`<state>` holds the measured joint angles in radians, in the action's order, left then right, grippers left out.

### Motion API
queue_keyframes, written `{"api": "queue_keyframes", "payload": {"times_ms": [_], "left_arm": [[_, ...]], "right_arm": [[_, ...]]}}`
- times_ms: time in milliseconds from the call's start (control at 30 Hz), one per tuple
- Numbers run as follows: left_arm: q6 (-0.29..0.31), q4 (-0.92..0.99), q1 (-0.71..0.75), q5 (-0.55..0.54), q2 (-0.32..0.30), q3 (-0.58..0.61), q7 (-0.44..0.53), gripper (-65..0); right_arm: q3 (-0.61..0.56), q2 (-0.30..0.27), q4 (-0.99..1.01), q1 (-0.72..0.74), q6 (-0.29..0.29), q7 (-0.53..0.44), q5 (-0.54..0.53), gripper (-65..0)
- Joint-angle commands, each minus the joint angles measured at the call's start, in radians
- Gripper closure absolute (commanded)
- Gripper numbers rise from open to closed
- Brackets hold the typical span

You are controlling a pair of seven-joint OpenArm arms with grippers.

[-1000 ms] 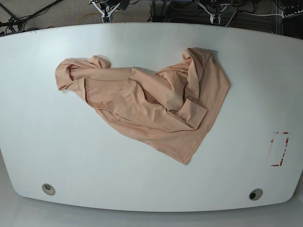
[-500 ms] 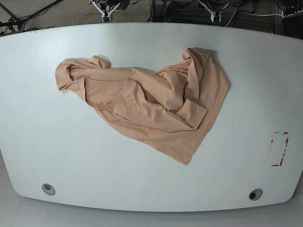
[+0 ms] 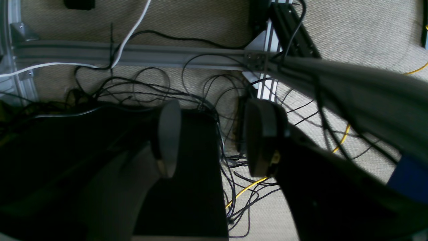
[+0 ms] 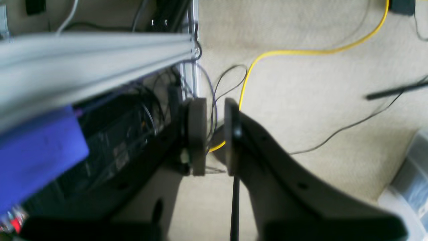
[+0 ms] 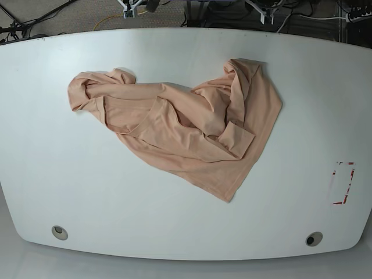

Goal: Fold the T-shirt properly

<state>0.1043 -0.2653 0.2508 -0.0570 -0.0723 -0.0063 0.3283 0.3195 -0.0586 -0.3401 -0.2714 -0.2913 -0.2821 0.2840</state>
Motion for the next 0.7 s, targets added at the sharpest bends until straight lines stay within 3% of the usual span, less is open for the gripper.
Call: {"api": "queue_keyframes", "payload": {"times_ms": [0,267,400,500,667], "left_arm": [[-0.002,-0.001,0.029,-0.001,-0.005,-0.001,0.061,-28.1],[-0.002,-0.009,0.075,-0.001,-0.007,-0.001,0.15,-28.1],[-0.002,-0.113,0.143,-0.001,-0.008,-0.001,0.182,-28.1],[-0.002,-0.208,0.195,-0.001,-0.008,-0.001,0.176,-28.1],[-0.002,-0.366,0.265,0.001,-0.008,-0.001,0.076,-28.1]], "right_arm": [[0.002,-0.004,-0.061,-0.036,-0.003,-0.012,-0.004,-8.7],[0.002,0.024,-0.277,-0.159,-0.007,-0.006,-0.002,-8.7],[0.002,0.026,-0.307,-0.184,-0.007,-0.006,-0.006,-8.7],[0.002,0.026,-0.311,-0.187,-0.009,-0.006,-0.006,-8.7],[0.002,0.026,-0.311,-0.188,-0.009,-0.006,-0.006,-8.7]]}}
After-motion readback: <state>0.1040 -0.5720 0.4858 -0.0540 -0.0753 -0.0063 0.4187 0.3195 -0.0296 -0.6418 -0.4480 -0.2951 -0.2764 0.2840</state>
